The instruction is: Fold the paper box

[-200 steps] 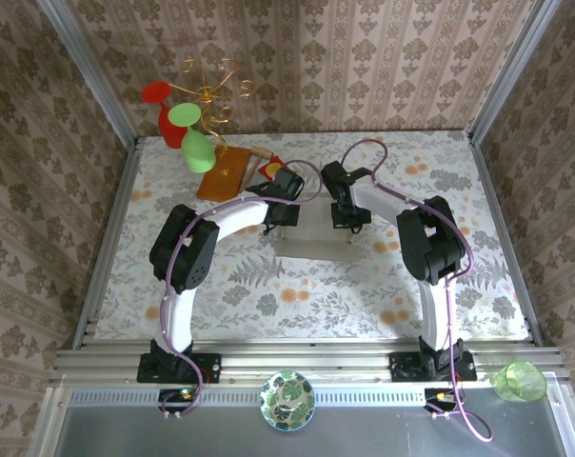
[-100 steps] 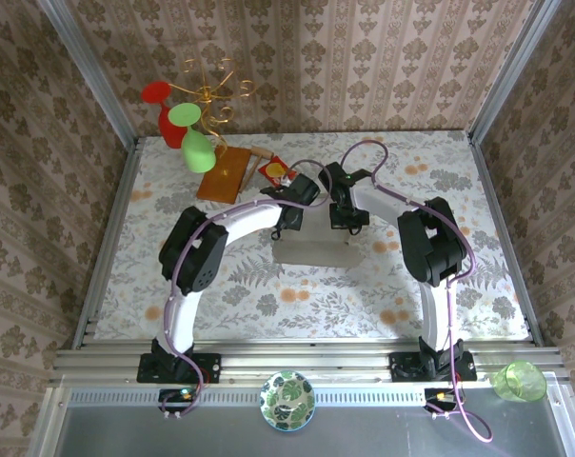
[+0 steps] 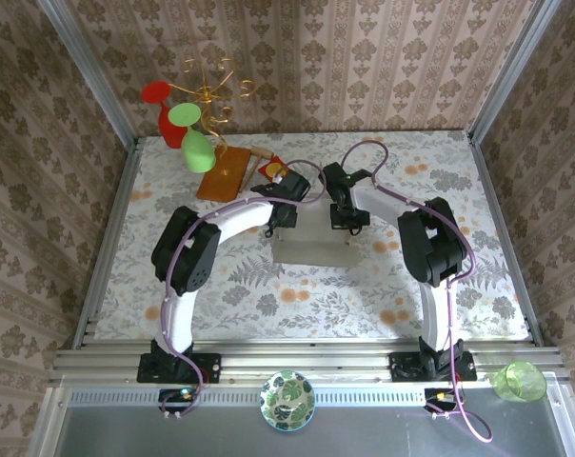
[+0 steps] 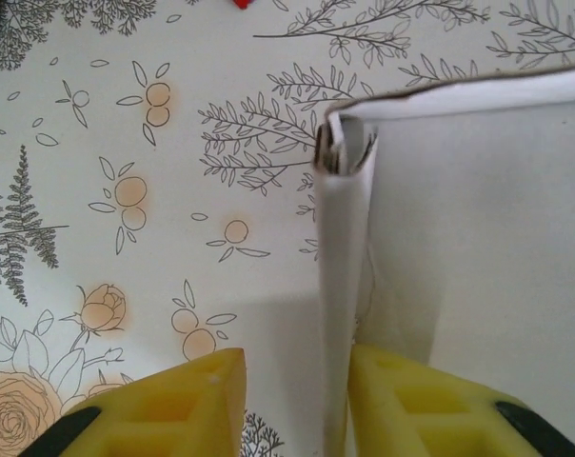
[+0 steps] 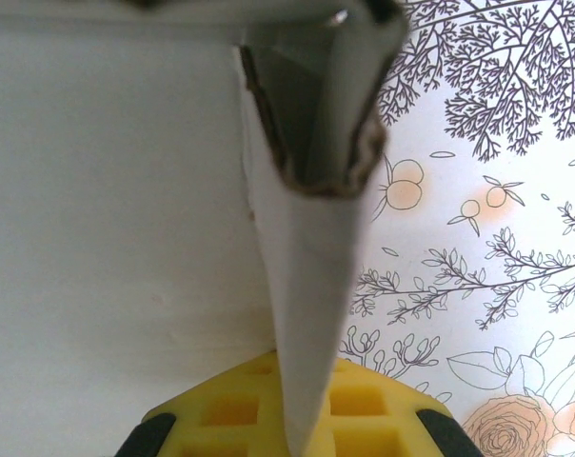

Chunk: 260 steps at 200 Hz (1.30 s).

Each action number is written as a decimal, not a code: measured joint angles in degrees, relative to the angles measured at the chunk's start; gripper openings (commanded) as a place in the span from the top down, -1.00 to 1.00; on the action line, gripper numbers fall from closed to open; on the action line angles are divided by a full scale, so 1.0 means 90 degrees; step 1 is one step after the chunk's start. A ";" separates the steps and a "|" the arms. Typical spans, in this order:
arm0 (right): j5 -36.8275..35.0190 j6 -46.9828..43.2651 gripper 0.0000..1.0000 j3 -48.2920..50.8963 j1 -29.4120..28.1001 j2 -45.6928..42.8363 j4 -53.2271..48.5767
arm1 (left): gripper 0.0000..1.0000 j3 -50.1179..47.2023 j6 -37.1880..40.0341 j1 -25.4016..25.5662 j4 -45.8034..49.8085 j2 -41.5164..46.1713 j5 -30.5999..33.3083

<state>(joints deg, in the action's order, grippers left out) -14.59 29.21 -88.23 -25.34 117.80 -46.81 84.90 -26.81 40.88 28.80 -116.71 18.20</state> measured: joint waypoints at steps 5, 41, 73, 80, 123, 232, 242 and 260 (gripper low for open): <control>0.0000 0.0000 1.00 0.0000 0.0000 0.0000 0.0000 | 0.30 -0.0019 -0.0005 0.0000 -0.0005 0.0024 -0.0044; 0.0000 0.0005 1.00 0.0000 0.0000 0.0000 0.0002 | 0.32 -0.0192 -0.0080 -0.0007 0.0022 0.0092 -0.0328; 0.0002 0.0022 1.00 0.0000 0.0000 0.0000 0.0005 | 0.60 -0.0267 -0.0192 -0.0039 0.0022 0.0092 -0.0493; 0.0002 0.0022 1.00 0.0000 0.0000 0.0000 0.0005 | 0.74 -0.0267 -0.0231 -0.0051 0.0000 0.0092 -0.0534; 0.0017 0.0044 1.00 0.0000 -0.0012 0.0000 0.0019 | 1.00 -0.0253 -0.0216 -0.0046 -0.0102 0.0092 -0.0493; 0.0075 0.0141 1.00 0.0202 0.0039 -0.0138 0.0148 | -0.01 0.0512 -0.0151 0.0131 0.0801 -0.0058 0.0243; 0.0075 0.0141 1.00 0.0330 0.0036 -0.0240 0.0245 | -0.07 0.0593 -0.0202 0.0085 0.0848 0.0180 0.0075; 0.0075 0.0136 1.00 0.0614 0.0039 -0.0430 0.0491 | -0.08 0.0809 -0.0435 -0.0061 0.0933 0.0736 -0.0289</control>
<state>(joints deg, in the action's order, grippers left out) -13.91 30.44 -82.70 -24.99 113.93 -42.39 92.18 -30.72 40.34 37.19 -110.08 15.59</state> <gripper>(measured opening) 0.071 0.539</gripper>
